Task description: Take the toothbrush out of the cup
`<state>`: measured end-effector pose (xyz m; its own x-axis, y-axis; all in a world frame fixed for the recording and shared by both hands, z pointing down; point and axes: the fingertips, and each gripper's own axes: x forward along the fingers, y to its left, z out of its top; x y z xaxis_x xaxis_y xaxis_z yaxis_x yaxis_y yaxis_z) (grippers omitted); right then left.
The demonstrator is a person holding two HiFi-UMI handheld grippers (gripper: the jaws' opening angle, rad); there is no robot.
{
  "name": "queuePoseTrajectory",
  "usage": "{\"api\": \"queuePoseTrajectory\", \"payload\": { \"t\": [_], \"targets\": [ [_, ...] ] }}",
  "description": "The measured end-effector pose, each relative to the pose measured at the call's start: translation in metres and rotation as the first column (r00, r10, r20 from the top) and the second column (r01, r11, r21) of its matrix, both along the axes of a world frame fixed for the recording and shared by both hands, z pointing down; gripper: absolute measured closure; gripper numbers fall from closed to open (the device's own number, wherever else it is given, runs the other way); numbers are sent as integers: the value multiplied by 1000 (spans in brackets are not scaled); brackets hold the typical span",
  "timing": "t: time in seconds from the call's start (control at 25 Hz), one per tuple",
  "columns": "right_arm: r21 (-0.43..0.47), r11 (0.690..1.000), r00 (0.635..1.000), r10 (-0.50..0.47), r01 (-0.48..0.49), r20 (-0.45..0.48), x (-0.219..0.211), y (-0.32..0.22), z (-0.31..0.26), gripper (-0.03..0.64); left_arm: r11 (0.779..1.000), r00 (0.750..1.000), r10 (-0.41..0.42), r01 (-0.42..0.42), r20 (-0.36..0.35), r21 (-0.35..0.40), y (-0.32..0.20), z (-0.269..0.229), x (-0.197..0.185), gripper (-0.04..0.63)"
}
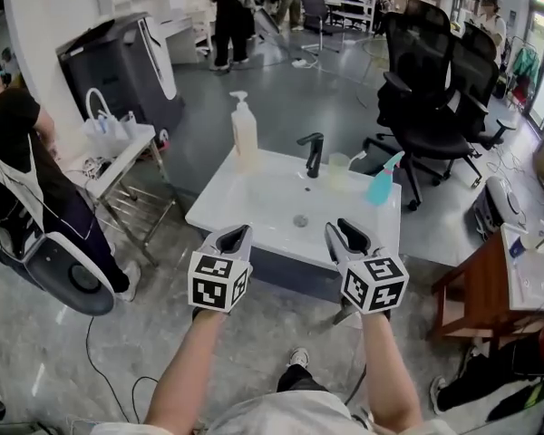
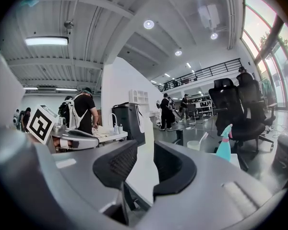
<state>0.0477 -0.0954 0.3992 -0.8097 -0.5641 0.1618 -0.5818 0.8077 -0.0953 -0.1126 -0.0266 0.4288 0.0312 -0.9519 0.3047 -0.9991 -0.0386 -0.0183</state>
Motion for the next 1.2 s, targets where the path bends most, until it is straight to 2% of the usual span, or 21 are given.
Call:
{"api": "queuePoseTrajectory", "payload": {
  "t": [0.64,1.2],
  "targets": [
    [-20,1000,1000,-5,5,19,12,-128,0,476,1000,1000,-12,12,19,-24,-118,1,12,591],
    [-14,1000,1000,26,-26,16,16,-188,5,454,1000,1000,14,-14,18,1,-187,0,12,591]
  ]
}}
